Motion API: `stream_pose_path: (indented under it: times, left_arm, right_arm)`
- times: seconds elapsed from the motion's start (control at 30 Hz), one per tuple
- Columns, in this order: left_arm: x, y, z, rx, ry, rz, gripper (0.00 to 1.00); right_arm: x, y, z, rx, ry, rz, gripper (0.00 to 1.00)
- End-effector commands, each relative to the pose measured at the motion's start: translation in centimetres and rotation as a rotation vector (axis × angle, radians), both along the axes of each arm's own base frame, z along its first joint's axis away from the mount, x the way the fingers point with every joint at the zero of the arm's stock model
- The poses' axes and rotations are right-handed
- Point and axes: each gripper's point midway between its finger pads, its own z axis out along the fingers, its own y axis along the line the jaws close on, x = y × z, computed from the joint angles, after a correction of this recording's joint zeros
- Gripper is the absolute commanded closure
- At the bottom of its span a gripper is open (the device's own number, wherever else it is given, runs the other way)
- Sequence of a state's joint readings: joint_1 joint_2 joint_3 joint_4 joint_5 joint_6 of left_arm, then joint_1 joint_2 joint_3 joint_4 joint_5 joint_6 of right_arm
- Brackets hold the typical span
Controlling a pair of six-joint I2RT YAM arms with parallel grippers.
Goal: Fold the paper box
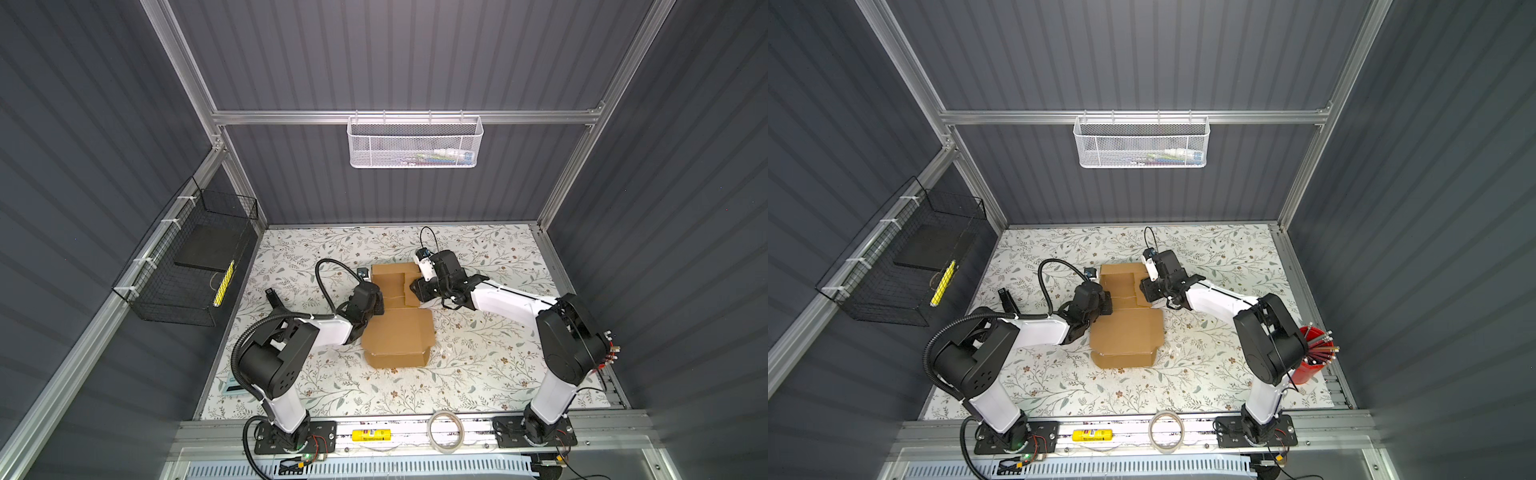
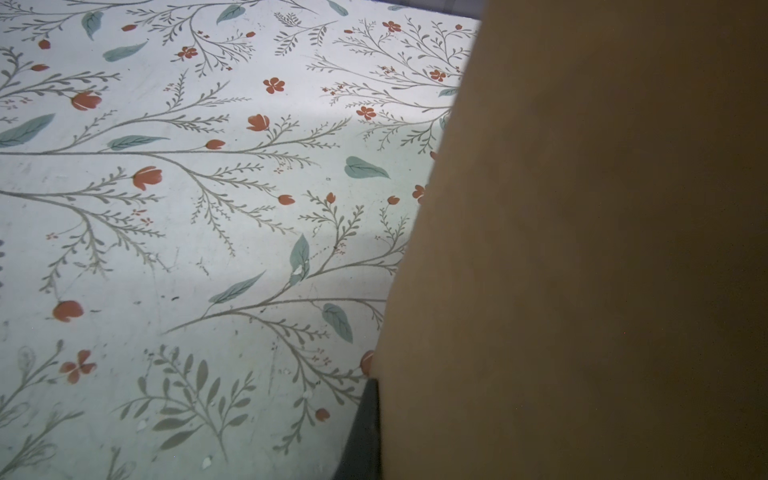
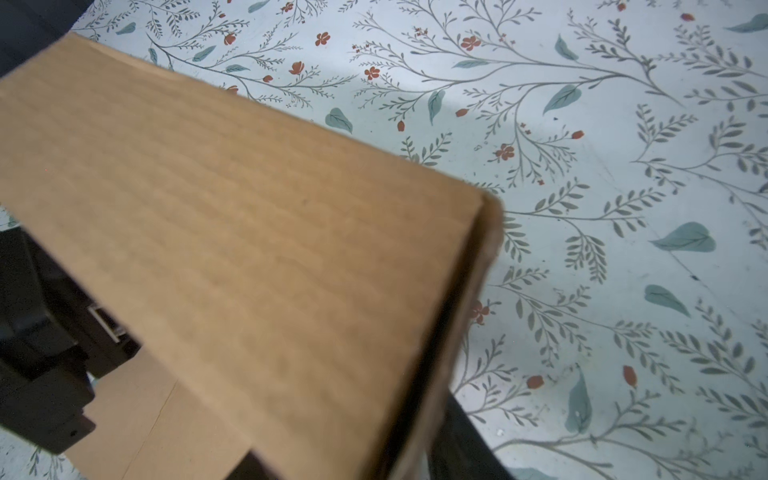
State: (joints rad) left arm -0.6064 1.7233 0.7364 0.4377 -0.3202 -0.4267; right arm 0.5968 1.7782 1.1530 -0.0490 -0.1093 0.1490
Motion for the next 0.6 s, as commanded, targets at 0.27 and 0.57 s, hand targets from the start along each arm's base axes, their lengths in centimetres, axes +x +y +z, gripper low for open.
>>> stream_pose_path:
  times: [0.27, 0.57]
  left_arm:
    - [-1.7, -0.3, -3.4, 0.038, 0.13, -0.053, 1.0]
    - [-1.5, -0.7, -3.3, 0.028, 0.132, -0.06, 1.0]
  right_arm:
    - [1.1, 1.3, 0.5, 0.023, -0.021, -0.035, 0.61]
    - [1.8, 1.8, 0.1, 0.015, -0.02, -0.083, 0.61]
